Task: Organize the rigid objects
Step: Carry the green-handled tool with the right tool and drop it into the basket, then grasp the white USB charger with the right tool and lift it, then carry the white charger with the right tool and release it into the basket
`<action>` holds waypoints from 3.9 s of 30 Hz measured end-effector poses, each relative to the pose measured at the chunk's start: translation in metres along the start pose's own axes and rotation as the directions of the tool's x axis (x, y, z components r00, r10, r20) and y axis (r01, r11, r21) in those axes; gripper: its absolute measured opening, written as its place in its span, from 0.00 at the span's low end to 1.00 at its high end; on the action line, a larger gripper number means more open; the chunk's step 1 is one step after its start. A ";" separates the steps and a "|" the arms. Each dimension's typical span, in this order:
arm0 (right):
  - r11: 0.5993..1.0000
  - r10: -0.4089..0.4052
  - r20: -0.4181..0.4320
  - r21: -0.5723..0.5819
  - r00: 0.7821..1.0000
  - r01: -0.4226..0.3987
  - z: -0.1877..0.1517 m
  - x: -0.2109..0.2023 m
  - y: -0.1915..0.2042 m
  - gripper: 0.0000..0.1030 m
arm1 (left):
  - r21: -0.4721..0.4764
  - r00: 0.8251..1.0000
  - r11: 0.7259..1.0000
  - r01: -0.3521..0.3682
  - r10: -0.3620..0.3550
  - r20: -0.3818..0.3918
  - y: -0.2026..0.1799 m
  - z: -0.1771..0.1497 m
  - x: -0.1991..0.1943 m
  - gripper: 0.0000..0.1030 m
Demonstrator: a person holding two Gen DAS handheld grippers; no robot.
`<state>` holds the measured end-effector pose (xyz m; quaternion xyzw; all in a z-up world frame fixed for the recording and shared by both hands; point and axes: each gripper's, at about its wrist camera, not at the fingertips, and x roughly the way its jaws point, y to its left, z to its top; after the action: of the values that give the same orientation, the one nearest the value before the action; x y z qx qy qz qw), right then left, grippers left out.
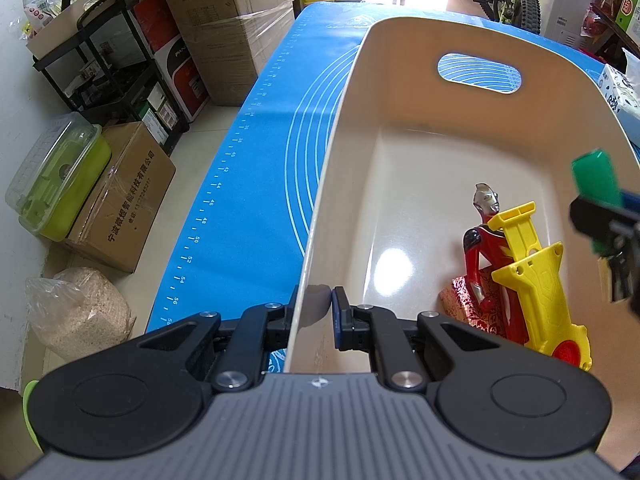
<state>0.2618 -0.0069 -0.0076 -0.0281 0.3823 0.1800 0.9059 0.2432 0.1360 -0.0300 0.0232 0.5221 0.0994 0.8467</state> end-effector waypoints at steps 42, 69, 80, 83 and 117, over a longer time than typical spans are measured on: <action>0.981 -0.119 0.017 0.154 0.993 0.115 -0.003 0.018 -0.129 0.62 | 0.001 1.000 1.000 -0.010 0.010 0.000 -0.003 -0.002 0.001 0.15; 0.997 -0.081 -0.118 -0.008 0.990 0.081 -0.034 0.081 -0.114 0.38 | 0.003 1.000 1.000 -0.011 0.011 -0.001 -0.003 -0.002 0.001 0.16; 0.993 -0.081 -0.124 0.074 0.989 0.091 -0.026 0.060 -0.118 0.31 | 0.002 1.000 1.000 -0.011 0.011 -0.001 -0.003 -0.001 0.001 0.16; 0.991 -0.092 -0.086 0.091 0.992 0.099 -0.018 0.043 -0.117 0.31 | 0.001 1.000 1.000 -0.010 0.010 -0.002 -0.003 -0.001 0.001 0.16; 0.998 0.033 -0.027 -0.053 0.999 -0.034 -0.001 0.019 -0.014 0.31 | 0.008 1.000 1.000 -0.013 0.013 0.000 -0.003 0.001 -0.001 0.15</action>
<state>0.2784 -0.0140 -0.0229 -0.0482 0.3897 0.2048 0.8966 0.2440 0.1325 -0.0291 0.0299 0.5224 0.1031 0.8459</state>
